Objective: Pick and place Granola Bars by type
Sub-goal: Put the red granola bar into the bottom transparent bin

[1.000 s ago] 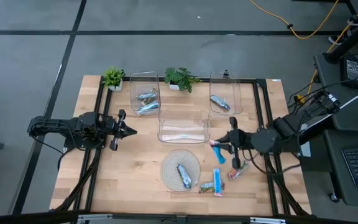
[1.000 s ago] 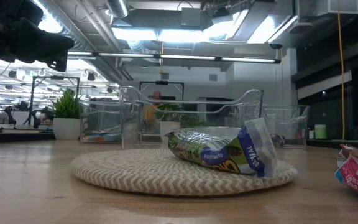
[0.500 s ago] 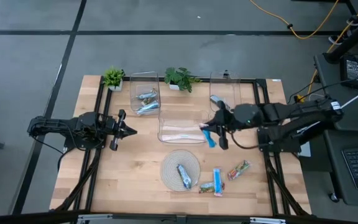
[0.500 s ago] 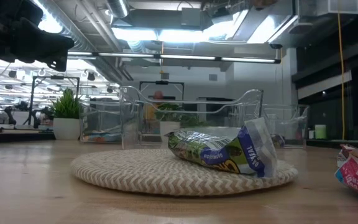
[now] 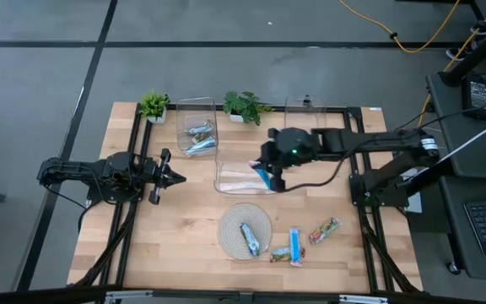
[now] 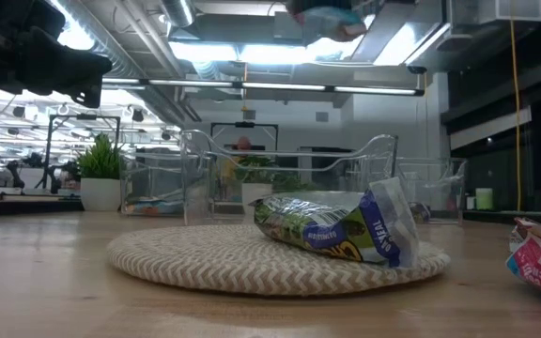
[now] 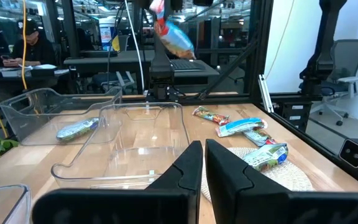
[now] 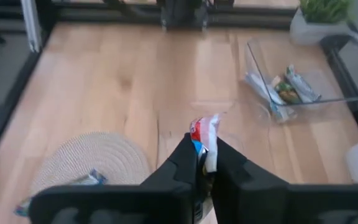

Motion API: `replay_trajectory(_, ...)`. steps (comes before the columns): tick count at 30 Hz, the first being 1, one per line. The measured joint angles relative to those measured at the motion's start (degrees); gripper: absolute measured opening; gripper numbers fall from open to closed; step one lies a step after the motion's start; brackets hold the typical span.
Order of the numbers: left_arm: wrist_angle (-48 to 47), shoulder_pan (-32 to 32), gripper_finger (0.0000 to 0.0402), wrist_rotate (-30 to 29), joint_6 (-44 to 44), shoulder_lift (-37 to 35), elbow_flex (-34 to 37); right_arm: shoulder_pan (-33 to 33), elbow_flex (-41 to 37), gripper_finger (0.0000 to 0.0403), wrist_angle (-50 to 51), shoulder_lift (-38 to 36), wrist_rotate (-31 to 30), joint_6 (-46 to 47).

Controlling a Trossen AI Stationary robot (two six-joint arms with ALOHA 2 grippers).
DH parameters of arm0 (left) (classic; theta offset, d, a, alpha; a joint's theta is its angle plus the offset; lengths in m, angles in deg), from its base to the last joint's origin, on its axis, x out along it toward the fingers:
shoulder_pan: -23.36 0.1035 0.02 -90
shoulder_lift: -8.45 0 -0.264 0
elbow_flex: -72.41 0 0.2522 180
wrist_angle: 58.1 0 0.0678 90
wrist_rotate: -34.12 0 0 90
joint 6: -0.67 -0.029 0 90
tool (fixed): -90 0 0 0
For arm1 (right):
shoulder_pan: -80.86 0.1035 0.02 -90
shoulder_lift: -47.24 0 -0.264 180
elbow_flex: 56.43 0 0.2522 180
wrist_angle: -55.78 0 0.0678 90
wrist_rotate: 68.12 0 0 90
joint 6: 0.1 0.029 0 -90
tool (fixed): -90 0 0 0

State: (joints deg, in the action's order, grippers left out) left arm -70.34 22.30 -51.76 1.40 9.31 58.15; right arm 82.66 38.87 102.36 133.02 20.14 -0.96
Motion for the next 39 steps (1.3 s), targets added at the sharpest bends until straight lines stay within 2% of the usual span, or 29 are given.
replay_trajectory(5, 0.00, 0.00, 0.0011, 0.00, 0.00, 0.00, 0.00, -1.86, 0.54, 0.0041, 2.04, 3.56, 0.00, -1.79)
replay_trajectory(9, 0.00, -0.01, 0.0014, 0.00, 0.02, 0.00, 0.01, -3.07, 0.54, 0.0033, 3.06, 7.08, -0.02, -2.92)
replay_trajectory(14, 0.00, 0.00, 0.0014, 0.00, 0.01, 0.00, 0.00, -4.40, 0.57, 0.0024, 2.24, 12.16, -0.04, -5.34)
replay_trajectory(20, 0.00, -0.01, 0.0011, 0.00, 0.01, 0.00, 0.00, -5.88, 0.57, 0.0046, 0.91, 18.07, -0.09, -7.30)
replay_trajectory(24, 0.00, -0.01, 0.0014, 0.01, 0.01, 0.00, 0.00, -6.77, 0.57, 0.0041, -0.03, 21.45, -0.09, -8.61)
replay_trajectory(30, 0.00, 0.00, 0.0013, 0.00, 0.00, 0.00, 0.00, -7.82, 0.57, 0.0026, -0.36, 24.58, -0.09, -8.69)
replay_trajectory(39, 0.00, -0.01, 0.0014, 0.00, 0.00, 0.00, 0.00, -8.02, 0.57, 0.0044, -0.42, 25.92, -0.09, -8.64)
